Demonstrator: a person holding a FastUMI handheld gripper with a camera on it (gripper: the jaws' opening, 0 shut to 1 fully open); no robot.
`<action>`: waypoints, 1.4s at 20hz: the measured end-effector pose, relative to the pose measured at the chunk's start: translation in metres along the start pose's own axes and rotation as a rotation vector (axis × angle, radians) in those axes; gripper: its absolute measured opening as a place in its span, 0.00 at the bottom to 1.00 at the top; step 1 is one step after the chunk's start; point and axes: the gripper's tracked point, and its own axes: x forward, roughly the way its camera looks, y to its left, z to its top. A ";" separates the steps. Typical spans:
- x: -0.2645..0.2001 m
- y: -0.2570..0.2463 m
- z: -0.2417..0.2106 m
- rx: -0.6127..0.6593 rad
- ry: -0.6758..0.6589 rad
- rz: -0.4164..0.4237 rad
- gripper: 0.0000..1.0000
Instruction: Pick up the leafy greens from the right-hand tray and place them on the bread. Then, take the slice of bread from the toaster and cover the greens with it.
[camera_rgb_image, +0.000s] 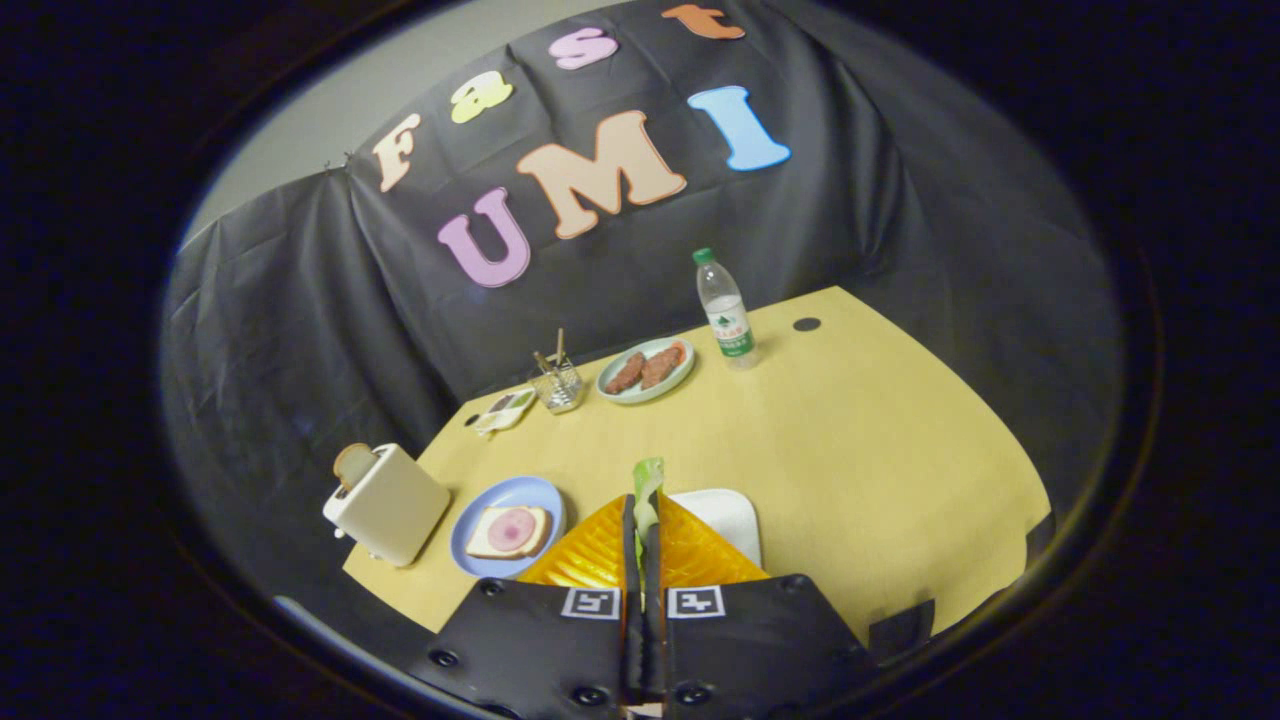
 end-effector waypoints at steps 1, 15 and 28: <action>-0.001 0.015 0.003 -0.017 -0.006 0.019 0.04; 0.074 0.229 -0.026 0.050 0.020 0.383 0.04; 0.180 0.186 -0.125 0.069 0.124 0.168 0.04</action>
